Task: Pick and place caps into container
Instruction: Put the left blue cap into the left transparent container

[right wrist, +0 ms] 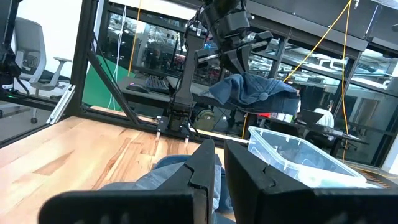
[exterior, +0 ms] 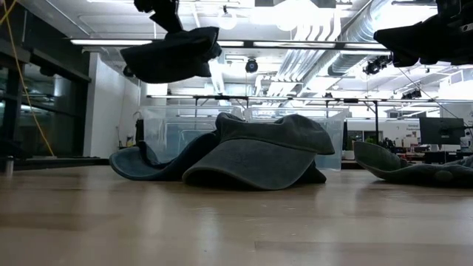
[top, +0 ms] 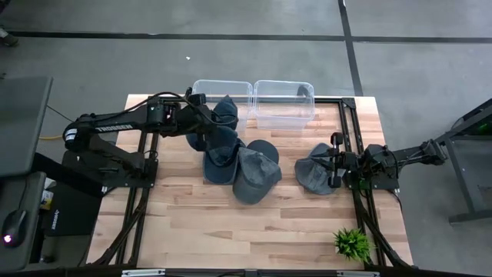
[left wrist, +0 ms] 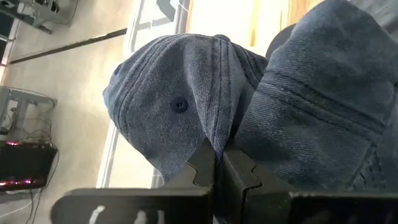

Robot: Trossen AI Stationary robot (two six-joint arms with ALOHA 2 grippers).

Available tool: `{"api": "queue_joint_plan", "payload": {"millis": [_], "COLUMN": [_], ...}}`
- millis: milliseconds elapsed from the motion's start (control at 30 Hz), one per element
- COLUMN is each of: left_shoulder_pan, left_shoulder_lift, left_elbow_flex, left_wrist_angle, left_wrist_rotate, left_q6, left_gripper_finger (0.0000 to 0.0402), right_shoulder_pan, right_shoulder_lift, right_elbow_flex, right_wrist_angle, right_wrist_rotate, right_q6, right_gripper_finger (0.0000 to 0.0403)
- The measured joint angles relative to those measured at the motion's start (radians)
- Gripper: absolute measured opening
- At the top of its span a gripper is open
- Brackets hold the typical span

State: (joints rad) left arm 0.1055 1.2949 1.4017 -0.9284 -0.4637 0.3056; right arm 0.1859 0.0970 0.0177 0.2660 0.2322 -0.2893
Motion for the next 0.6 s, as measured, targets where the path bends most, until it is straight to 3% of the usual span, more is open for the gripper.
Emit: {"api": "queue_joint_plan", "payload": {"millis": [267,600], "left_shoulder_pan": [0.092,0.329], "left_shoulder_lift": [0.000,0.058], "left_elbow_flex": [0.000,0.001], "left_wrist_angle": [0.010,0.113], "left_wrist_rotate": [0.059,0.328], "left_q6": [0.013,0.261], "left_gripper_finger": [0.0000,0.0000], "right_shoulder_pan": [0.000,0.000], "right_shoulder_lift": [0.000,0.000], "right_elbow_flex": [0.000,0.000], "right_wrist_angle": [0.000,0.000], "right_wrist_rotate": [0.000,0.000], "right_q6": [0.000,0.000], "right_gripper_finger": [0.0032,0.0032]}}
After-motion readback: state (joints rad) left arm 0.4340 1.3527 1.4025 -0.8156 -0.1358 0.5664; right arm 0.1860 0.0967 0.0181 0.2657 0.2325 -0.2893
